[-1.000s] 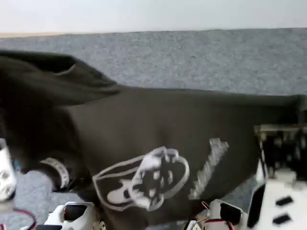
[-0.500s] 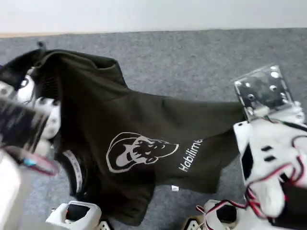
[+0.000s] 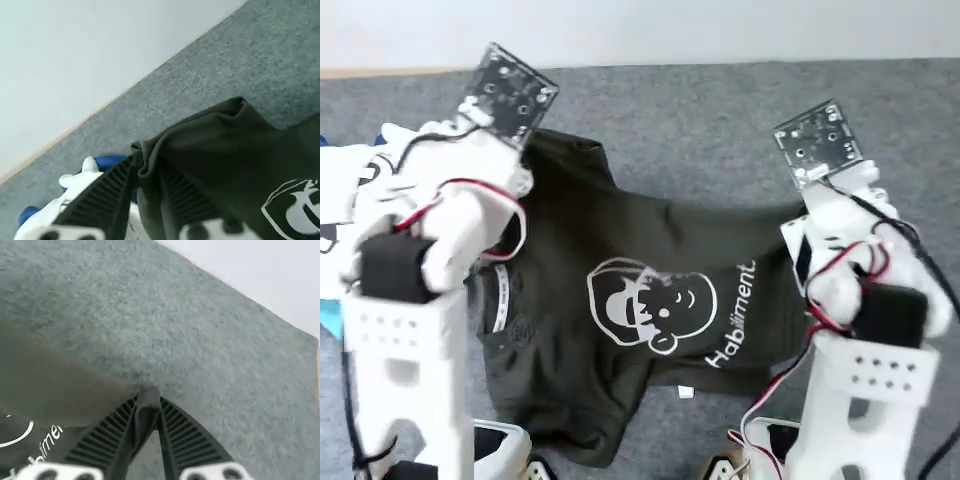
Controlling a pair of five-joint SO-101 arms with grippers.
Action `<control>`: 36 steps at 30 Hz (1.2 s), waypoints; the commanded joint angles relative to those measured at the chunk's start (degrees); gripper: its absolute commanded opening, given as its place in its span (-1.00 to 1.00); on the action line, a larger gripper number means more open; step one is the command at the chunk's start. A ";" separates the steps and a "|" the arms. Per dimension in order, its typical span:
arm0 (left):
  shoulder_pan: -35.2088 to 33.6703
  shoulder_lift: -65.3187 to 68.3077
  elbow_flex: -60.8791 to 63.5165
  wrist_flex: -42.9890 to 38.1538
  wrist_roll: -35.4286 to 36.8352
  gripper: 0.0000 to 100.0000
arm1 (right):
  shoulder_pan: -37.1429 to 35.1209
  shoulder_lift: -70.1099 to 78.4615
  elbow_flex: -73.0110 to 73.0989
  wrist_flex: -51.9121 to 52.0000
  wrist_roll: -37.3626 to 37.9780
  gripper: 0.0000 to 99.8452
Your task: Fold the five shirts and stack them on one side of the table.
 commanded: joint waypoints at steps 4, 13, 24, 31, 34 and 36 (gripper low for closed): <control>-0.09 -0.18 18.86 -23.03 -1.49 -0.99 | -0.40 1.71 10.90 -19.12 0.44 -0.98; -2.55 6.68 28.70 -45.71 -5.98 -0.99 | -0.40 16.84 9.05 -36.00 0.18 -0.98; -4.84 33.93 4.62 -45.98 -5.98 -0.99 | -1.27 41.89 -15.65 -37.05 -0.97 -0.98; -4.84 46.33 -9.71 -45.98 -5.89 -0.99 | -4.35 59.56 -38.77 -34.33 -1.41 -0.98; -5.36 50.55 -15.43 -45.98 -5.89 -0.99 | -5.49 66.68 -48.53 -31.87 -1.41 -0.98; -5.98 53.10 -19.21 -45.89 -5.98 -0.99 | -5.85 71.16 -54.68 -30.99 -1.23 -0.98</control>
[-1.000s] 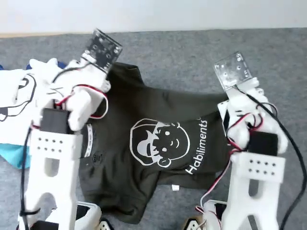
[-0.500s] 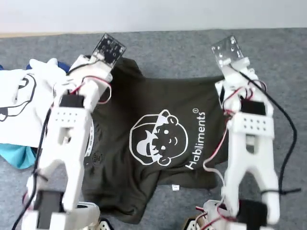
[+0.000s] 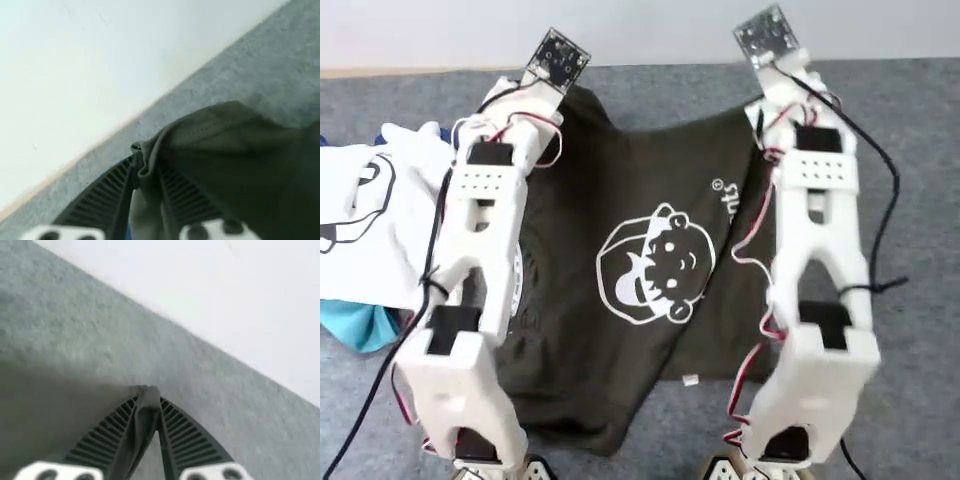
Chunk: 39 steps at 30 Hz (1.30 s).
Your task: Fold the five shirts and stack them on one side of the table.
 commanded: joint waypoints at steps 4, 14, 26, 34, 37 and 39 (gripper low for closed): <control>-2.99 5.80 -14.99 1.49 -1.23 -0.99 | -0.57 10.95 -23.03 2.77 -0.35 -0.98; -5.10 14.42 -39.52 13.54 -5.98 -0.99 | -0.57 22.02 -43.78 16.84 -0.53 -0.98; -0.62 14.42 -74.77 40.62 -5.98 -0.99 | -0.66 20.26 -70.59 43.74 -0.44 -0.98; 1.49 15.12 -77.23 47.74 -5.98 -0.99 | -0.31 20.79 -72.44 49.89 -0.70 -0.98; 0.97 15.12 -74.59 46.42 -5.98 -0.99 | -0.66 21.85 -72.62 49.54 -0.70 -0.98; 0.35 15.03 -73.98 46.59 -5.98 -0.99 | -0.66 22.73 -72.62 50.42 -0.44 -0.98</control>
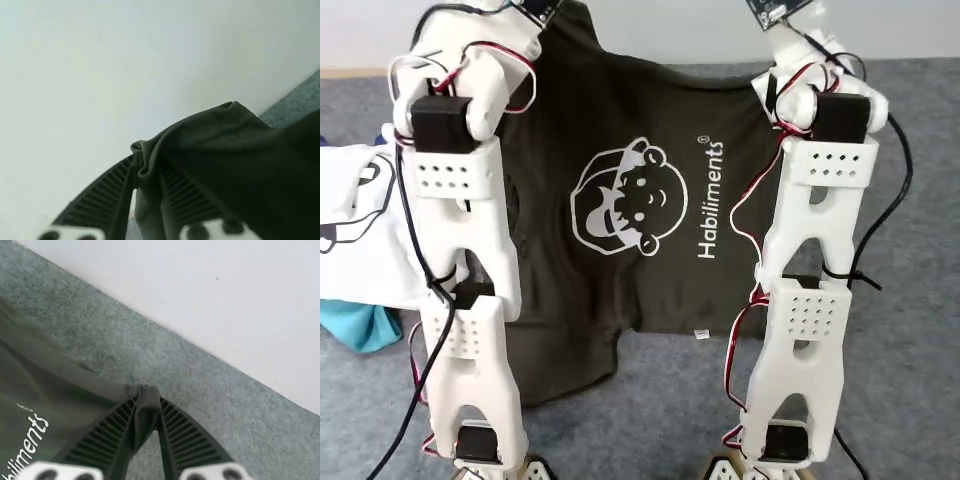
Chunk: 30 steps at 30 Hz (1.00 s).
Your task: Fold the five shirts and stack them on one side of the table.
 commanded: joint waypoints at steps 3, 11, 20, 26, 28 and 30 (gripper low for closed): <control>-1.58 -0.53 0.22 2.46 -0.44 -0.99 | -0.22 -0.22 -2.55 4.79 -0.35 -0.98; -3.78 -0.53 0.22 21.10 -0.44 -0.99 | 0.04 -0.48 -2.37 13.93 1.41 -0.98; -7.12 -1.23 11.91 21.54 -0.44 -0.99 | 1.01 -2.24 3.43 14.11 3.43 -0.98; -6.42 -8.18 24.13 21.54 -0.44 -0.99 | -0.13 -13.49 21.89 14.02 3.34 -0.98; -5.45 -12.31 31.16 21.54 -0.44 -0.99 | -0.75 -17.71 28.66 13.93 3.16 -0.98; -4.66 -16.88 38.99 21.54 -0.44 -0.99 | -0.92 -21.67 34.55 13.85 1.67 -0.98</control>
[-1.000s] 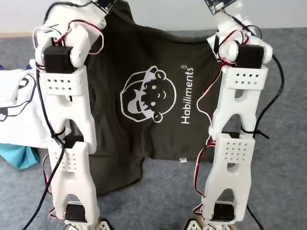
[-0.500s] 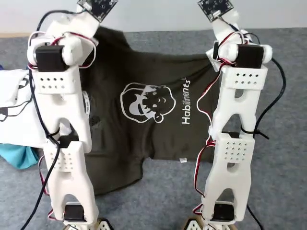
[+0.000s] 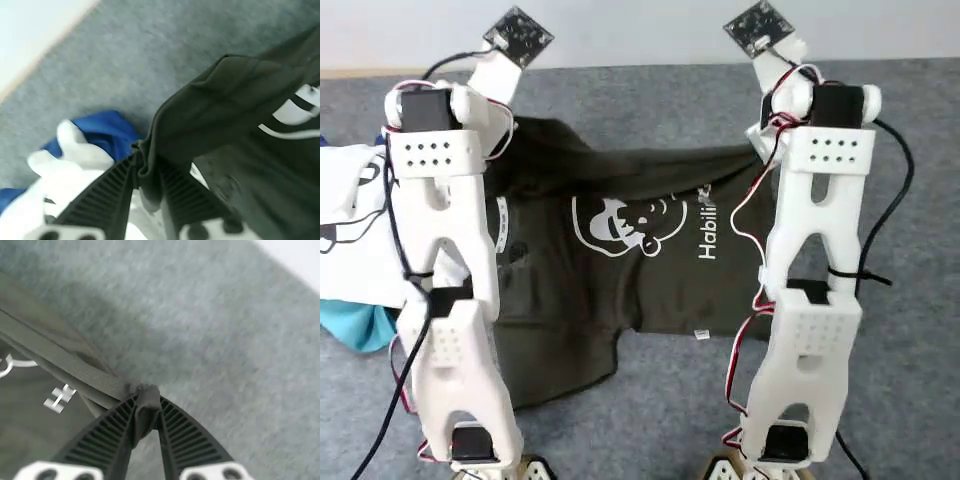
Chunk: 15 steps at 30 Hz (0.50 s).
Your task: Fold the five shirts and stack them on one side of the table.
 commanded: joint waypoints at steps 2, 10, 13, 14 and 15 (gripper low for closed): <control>2.11 -13.45 16.75 1.49 -0.35 -0.99 | -0.75 -12.44 12.22 2.33 -1.85 -0.98; 2.99 -29.10 46.37 1.41 -3.96 -0.99 | -0.75 -26.33 36.13 2.33 -2.02 -0.98; 2.99 -33.41 54.81 1.32 -4.66 -0.99 | -0.75 -31.34 45.54 2.24 -2.11 -0.98; 2.99 -34.90 57.10 1.32 -4.66 -0.99 | -0.75 -33.01 48.44 2.24 -2.20 -0.98; 2.99 -36.22 59.21 1.32 -4.66 -0.99 | -0.75 -34.77 51.25 2.15 -2.20 -0.98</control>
